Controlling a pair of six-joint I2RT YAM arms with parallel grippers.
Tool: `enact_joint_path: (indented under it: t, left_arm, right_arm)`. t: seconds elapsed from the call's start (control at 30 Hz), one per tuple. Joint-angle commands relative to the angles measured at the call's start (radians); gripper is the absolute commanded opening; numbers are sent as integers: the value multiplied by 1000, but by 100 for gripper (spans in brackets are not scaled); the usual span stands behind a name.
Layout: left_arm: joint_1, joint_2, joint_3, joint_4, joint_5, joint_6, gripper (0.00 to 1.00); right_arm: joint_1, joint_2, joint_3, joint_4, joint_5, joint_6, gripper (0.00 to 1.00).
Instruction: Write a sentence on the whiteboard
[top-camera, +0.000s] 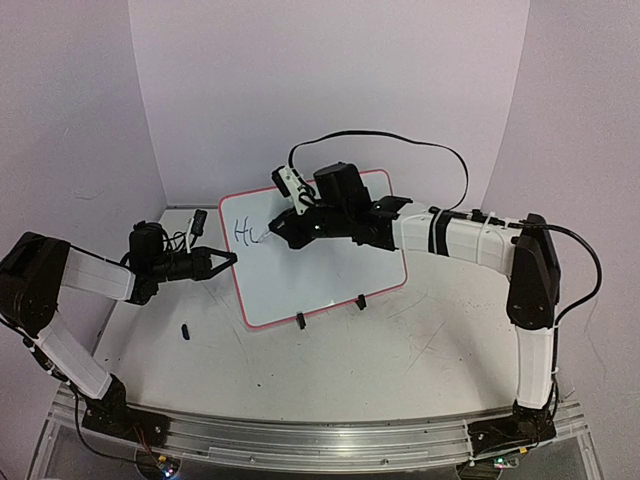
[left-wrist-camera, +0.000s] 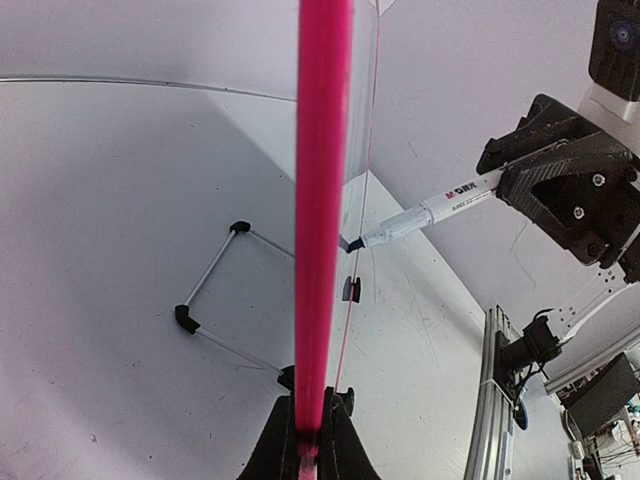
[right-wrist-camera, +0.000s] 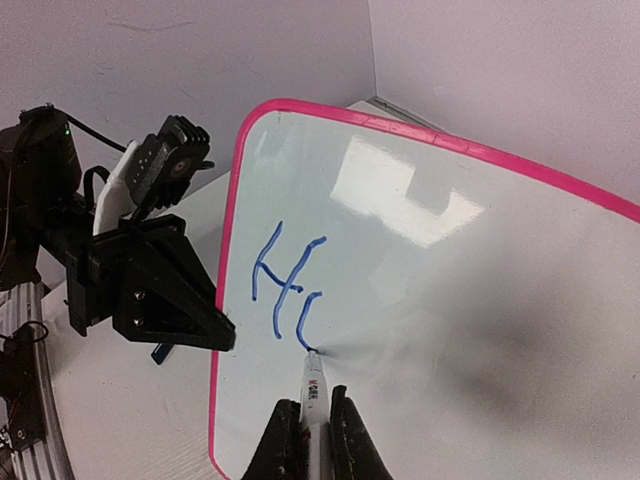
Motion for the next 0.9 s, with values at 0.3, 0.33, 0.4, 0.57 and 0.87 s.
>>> enact_joint_path:
  t: [0.3, 0.33, 0.4, 0.57, 0.87]
  left_arm:
    - [-2, 11, 26, -13, -19, 12, 0]
    - [-4, 11, 25, -14, -20, 12, 0]
    - [-4, 8, 25, -14, -20, 10, 0]
    - [-2, 7, 23, -15, -18, 12, 0]
    - [-4, 9, 24, -15, -19, 12, 0]
  right_arm:
    - [-32, -36, 32, 29, 69, -6, 0]
    - [-32, -27, 46, 28, 63, -1, 0]
    - [-32, -13, 59, 28, 49, 2, 0]
    - [-33, -4, 80, 30, 56, 2, 0]
    - [-18, 37, 109, 18, -5, 11, 0]
